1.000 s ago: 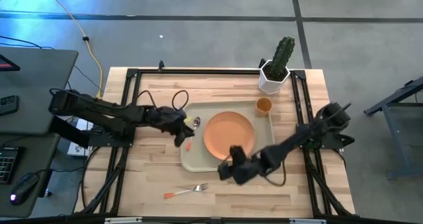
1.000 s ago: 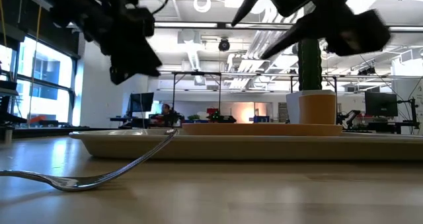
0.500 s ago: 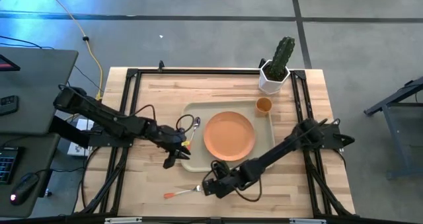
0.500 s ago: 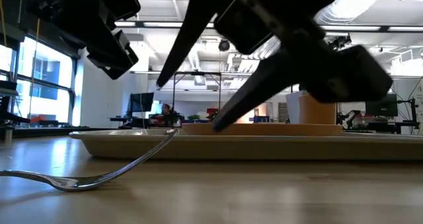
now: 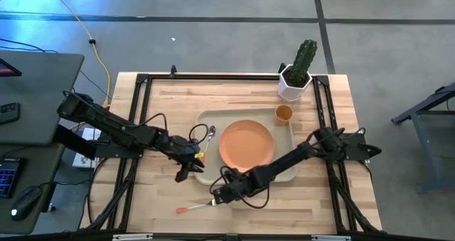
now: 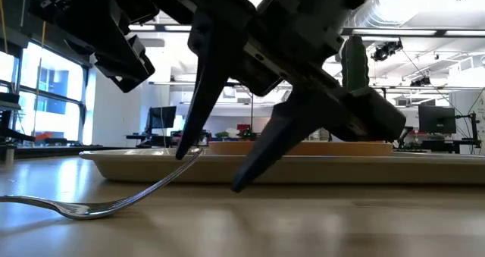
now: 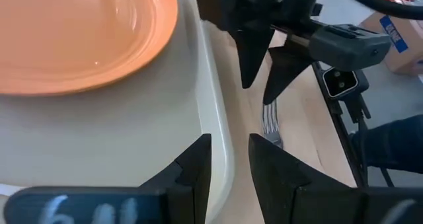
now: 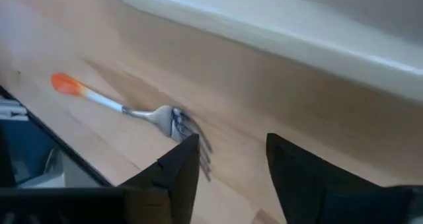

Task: Pick and place plate/cup/fork/spoon on tray
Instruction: Put the orange fork on the brown serving tray to the left of the orange plate

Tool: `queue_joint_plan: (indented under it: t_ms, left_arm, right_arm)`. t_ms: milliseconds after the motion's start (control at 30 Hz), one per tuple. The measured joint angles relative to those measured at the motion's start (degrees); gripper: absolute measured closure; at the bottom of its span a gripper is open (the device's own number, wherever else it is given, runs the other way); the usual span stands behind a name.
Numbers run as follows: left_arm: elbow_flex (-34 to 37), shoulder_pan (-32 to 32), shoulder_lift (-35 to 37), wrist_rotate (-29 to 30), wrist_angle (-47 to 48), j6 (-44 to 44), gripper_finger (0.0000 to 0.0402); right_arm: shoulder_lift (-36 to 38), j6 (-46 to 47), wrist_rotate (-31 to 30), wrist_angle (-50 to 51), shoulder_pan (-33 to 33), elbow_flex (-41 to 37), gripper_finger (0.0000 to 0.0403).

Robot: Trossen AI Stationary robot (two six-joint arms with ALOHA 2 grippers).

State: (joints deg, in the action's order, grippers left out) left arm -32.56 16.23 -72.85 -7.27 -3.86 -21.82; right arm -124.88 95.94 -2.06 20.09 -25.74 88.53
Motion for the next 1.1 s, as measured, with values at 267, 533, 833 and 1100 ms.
queue_joint_plan:
  t_ms: [267,533,833,1100]
  left_arm:
    - [-0.04,-0.02,3.26,-0.13,0.51,-0.46,0.0312]
    - [-0.23,-0.63,6.74,-0.13,0.04,-1.92,0.0312]
    - [-0.46,-3.54,13.95,-0.1,0.37,-1.03,0.0312]
    - [-0.44,-5.56,17.25,-0.09,2.67,-3.63,0.0312]
  right_arm:
    - [-0.77,-1.89,2.23,-3.61,0.38,-0.04,0.0298]
    - [-2.47,-3.29,5.07,-4.31,1.35,-0.02,0.0326]
    - [0.79,-6.2,4.42,-1.84,2.18,-0.07,0.0392]
    - [6.13,-6.05,3.08,1.37,0.92,-0.11,0.0402]
